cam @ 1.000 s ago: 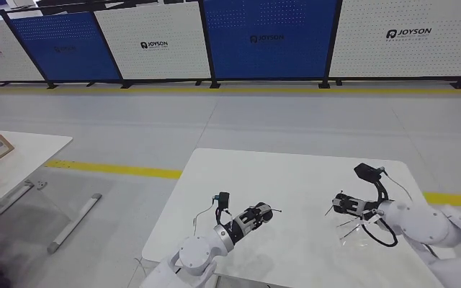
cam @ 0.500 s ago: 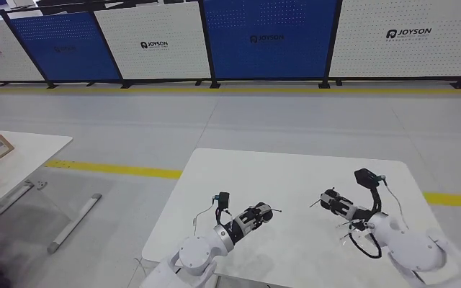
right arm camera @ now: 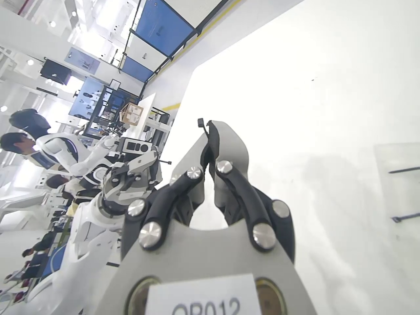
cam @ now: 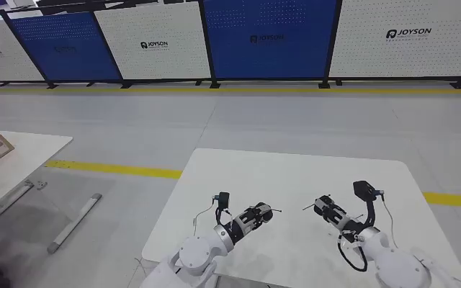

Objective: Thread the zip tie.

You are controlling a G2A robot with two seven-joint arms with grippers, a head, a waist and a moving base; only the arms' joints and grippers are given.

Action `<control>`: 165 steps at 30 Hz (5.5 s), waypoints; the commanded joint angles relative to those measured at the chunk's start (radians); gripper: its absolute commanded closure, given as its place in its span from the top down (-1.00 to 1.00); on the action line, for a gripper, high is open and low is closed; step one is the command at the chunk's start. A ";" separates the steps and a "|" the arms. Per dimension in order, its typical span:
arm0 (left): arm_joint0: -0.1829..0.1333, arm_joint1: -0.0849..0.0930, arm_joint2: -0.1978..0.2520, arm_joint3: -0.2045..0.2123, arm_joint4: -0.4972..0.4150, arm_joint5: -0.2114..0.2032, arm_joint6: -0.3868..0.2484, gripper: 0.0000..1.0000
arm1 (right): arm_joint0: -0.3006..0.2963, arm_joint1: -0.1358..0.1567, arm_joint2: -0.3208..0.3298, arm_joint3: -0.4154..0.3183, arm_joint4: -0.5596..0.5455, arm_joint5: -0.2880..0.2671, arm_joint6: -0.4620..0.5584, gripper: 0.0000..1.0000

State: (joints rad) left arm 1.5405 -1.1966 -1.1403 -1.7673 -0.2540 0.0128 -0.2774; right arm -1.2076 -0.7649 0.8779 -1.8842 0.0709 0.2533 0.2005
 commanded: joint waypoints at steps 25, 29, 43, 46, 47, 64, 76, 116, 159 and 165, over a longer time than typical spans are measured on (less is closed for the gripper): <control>0.000 0.000 0.000 0.000 0.000 0.000 0.000 -1.00 | -0.101 -0.039 0.083 -0.081 0.034 -0.156 -0.197 -1.00; 0.000 0.000 0.000 0.000 0.000 0.000 0.000 -1.00 | -0.101 -0.039 0.083 -0.081 0.034 -0.156 -0.197 -1.00; 0.000 0.000 0.000 0.000 0.000 0.000 0.000 -1.00 | -0.202 -0.071 0.073 -0.074 0.016 -0.284 -0.406 -1.00; 0.000 0.000 0.000 0.000 0.000 0.000 0.000 -1.00 | -0.213 -0.082 0.060 -0.071 0.025 -0.302 -0.425 -1.00; 0.000 0.000 0.000 0.000 0.000 0.000 0.000 -1.00 | -0.213 -0.082 0.060 -0.071 0.025 -0.302 -0.425 -1.00; 0.000 0.000 0.000 0.000 0.000 0.000 0.000 -1.00 | -0.213 -0.082 0.060 -0.071 0.025 -0.302 -0.425 -1.00; -0.016 -0.004 0.029 -0.025 0.078 0.041 0.069 -1.00 | -0.213 -0.082 0.060 -0.071 0.025 -0.302 -0.425 -1.00; -0.025 -0.009 0.063 -0.048 0.135 0.109 0.128 -1.00 | -0.286 -0.105 0.186 -0.067 0.111 -0.355 -0.278 -1.00; -0.038 0.001 0.132 -0.112 0.401 0.170 0.082 -1.00 | -0.441 -0.101 0.327 0.030 0.048 -0.459 -0.087 -1.00; -0.038 0.001 0.132 -0.112 0.401 0.170 0.082 -1.00 | -0.451 -0.115 0.295 0.059 0.018 -0.463 -0.091 -1.00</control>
State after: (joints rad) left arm 1.5028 -1.1958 -1.0079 -1.8791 0.1468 0.1825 -0.1958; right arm -1.6649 -0.8772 1.1802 -1.8284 0.0908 -0.2137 0.1094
